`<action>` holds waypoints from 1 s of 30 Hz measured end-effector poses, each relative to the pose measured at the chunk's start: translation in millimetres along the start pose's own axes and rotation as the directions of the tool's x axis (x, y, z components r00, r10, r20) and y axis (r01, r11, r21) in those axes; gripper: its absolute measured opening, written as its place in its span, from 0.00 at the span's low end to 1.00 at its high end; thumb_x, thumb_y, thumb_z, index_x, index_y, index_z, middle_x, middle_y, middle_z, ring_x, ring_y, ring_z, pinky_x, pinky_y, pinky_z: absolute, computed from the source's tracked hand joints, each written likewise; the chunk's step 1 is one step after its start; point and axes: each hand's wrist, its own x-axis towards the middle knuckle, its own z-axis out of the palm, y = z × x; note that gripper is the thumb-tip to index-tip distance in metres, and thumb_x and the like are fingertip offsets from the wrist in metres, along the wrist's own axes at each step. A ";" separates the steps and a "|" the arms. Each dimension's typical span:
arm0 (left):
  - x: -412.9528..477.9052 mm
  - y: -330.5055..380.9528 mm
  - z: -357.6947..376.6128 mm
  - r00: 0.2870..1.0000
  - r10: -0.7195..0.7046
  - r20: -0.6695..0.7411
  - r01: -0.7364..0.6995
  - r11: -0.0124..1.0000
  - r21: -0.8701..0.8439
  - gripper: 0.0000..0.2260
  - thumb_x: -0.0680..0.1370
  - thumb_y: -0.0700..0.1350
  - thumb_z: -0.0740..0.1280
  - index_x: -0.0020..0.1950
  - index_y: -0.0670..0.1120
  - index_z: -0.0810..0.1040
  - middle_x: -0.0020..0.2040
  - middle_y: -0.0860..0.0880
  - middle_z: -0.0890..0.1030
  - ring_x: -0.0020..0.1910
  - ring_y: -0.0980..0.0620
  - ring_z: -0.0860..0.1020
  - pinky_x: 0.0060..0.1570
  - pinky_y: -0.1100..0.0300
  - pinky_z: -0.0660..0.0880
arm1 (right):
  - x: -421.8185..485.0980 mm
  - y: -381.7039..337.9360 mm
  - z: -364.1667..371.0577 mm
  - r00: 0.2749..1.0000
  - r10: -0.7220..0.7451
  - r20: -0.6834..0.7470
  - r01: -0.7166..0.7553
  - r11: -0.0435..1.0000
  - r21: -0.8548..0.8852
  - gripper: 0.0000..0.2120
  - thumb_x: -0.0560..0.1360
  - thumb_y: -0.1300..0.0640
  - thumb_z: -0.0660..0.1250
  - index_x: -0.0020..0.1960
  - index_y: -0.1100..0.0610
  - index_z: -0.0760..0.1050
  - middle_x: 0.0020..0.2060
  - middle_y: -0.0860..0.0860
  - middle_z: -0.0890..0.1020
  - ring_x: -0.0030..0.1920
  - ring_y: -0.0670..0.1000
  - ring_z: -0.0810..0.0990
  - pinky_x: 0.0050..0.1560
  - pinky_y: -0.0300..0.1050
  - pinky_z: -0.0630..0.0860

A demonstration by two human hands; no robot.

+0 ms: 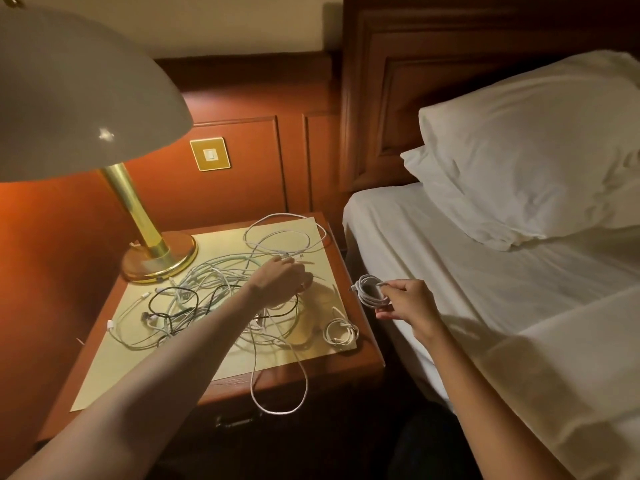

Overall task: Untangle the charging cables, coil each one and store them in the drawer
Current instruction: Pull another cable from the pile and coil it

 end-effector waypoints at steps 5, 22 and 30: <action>1.9 -1.3 -9.5 0.993 -0.105 -0.050 0.103 0.994 -0.031 0.06 0.78 0.47 0.64 0.52 0.49 0.76 0.46 0.51 0.79 0.39 0.54 0.77 0.36 0.63 0.71 | 9.5 -1.2 25.2 0.999 0.036 0.025 -0.033 0.994 -0.106 0.06 0.76 0.62 0.69 0.52 0.63 0.82 0.40 0.56 0.83 0.35 0.55 0.85 0.37 0.53 0.85; -55.1 -58.4 -40.9 0.960 -0.257 -0.110 0.253 0.966 -0.045 0.07 0.77 0.50 0.69 0.54 0.51 0.78 0.53 0.51 0.81 0.37 0.57 0.74 0.31 0.69 0.68 | 29.4 1.7 73.0 0.962 -0.207 0.177 0.272 0.764 -0.585 0.12 0.74 0.49 0.74 0.54 0.54 0.84 0.56 0.52 0.83 0.53 0.49 0.80 0.50 0.40 0.75; -68.4 -66.4 -65.8 0.906 -0.321 -0.275 0.264 0.938 -0.226 0.06 0.78 0.51 0.70 0.52 0.52 0.80 0.52 0.52 0.84 0.34 0.61 0.74 0.33 0.67 0.71 | 9.8 -50.2 65.1 0.924 -0.208 0.321 0.328 0.864 -0.383 0.26 0.75 0.40 0.69 0.69 0.50 0.75 0.66 0.50 0.78 0.65 0.51 0.76 0.64 0.48 0.73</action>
